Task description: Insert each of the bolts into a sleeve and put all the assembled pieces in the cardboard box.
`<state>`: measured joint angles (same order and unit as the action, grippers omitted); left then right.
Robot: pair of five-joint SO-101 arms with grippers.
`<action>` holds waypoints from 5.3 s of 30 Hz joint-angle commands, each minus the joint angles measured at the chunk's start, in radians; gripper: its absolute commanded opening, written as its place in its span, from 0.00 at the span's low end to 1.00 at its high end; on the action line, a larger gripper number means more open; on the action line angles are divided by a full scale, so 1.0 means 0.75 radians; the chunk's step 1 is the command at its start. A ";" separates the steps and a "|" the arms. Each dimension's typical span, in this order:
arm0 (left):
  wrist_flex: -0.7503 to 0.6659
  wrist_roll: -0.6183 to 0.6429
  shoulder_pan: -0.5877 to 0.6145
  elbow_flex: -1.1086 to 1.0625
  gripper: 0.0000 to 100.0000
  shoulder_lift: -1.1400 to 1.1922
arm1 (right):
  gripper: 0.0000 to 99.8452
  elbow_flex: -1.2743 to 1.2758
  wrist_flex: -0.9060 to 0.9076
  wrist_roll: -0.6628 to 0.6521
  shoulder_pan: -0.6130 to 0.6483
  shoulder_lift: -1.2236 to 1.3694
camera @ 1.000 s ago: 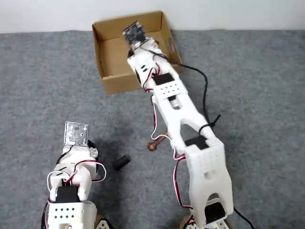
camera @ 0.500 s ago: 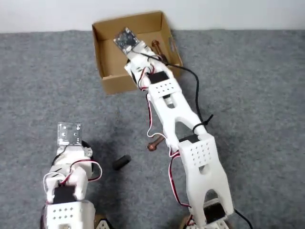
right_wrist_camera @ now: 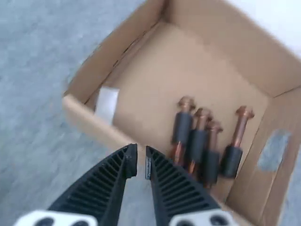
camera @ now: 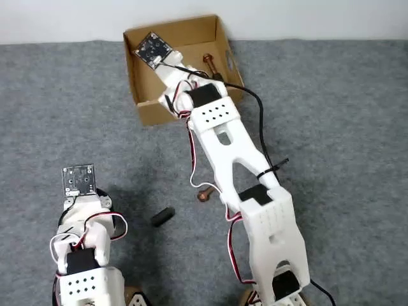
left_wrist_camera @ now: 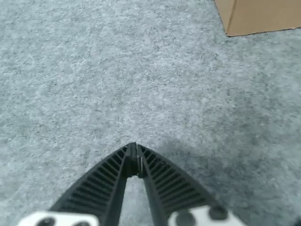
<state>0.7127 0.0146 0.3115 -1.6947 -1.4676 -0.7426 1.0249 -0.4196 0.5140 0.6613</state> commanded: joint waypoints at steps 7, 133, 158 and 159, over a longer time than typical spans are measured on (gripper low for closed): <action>0.037 -0.002 0.010 0.060 0.00 -0.012 | 0.01 -0.074 0.555 -0.006 0.060 -0.273; 0.417 -0.385 0.687 0.418 0.00 -0.012 | 0.01 0.464 0.891 -0.192 0.195 -0.283; 0.601 0.080 -0.364 0.711 0.00 0.002 | 0.01 1.097 1.026 0.391 -0.592 -1.607; 0.601 0.080 -0.403 0.709 0.00 0.002 | 0.01 1.131 1.026 0.397 -0.631 -1.654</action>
<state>1.1822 0.0652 0.0936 -1.1991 -1.4676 0.0660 1.7538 -0.1404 0.1227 -0.4557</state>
